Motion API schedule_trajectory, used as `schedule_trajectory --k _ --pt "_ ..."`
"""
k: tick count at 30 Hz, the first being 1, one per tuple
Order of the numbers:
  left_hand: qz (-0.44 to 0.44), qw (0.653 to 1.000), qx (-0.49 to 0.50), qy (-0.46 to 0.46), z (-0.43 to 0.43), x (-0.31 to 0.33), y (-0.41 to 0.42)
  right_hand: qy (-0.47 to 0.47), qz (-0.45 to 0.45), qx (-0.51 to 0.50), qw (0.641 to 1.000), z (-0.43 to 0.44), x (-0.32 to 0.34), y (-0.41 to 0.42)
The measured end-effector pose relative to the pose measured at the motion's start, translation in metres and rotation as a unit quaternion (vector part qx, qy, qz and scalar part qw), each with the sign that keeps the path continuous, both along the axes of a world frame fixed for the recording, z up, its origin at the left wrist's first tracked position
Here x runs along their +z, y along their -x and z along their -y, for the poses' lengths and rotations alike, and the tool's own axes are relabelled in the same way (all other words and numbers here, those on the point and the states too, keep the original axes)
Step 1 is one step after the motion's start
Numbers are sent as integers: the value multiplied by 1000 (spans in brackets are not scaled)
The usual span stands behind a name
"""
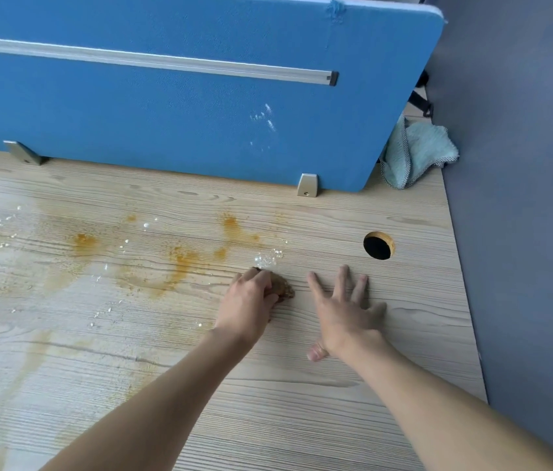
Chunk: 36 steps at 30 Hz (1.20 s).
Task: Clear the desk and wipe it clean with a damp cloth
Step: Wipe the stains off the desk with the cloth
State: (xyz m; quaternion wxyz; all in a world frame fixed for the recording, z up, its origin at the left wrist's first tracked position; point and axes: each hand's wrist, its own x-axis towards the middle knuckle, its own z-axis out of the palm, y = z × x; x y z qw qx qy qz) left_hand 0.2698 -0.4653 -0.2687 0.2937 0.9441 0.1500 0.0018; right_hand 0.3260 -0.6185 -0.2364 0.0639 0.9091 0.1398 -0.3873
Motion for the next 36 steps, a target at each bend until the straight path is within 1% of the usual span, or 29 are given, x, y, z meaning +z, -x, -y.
schedule_trajectory --k 3,8,13,17,18,23,27,29,32,34,36 --pt "2 999 45 -14 -1 0 -11 -3 -4 -4 1000 0 1 0" --pt "2 999 -33 -11 10 0 -6 -7 -9 -8 1000 -1 0 0" --pt "-5 998 54 -17 -19 -3 -28 -3 -11 -8 1000 -1 1 -1" --pt "-5 1000 -17 -17 8 1 -20 -6 -15 -8 1000 -2 1 -2" --pt "-1 1000 -19 -12 8 1 -20 -4 -13 -6 1000 -1 1 -1" --pt "12 999 50 -11 -7 -5 -36 2 1 -3 1000 -1 -2 -2" --pt "-4 1000 -14 -12 12 0 -31 11 -1 14 1000 -2 0 -2" --pt "-5 1000 -2 -3 5 -2 -34 5 13 23 1000 0 3 -6" --pt "6 999 52 -1 -8 -3 -43 -27 51 21 998 0 2 -17" --pt "5 999 50 -14 -3 -4 -45 -21 39 8 999 -3 0 -24" --pt "-7 1000 23 -16 5 -3 -42 -4 17 6 1000 -8 -1 -28"
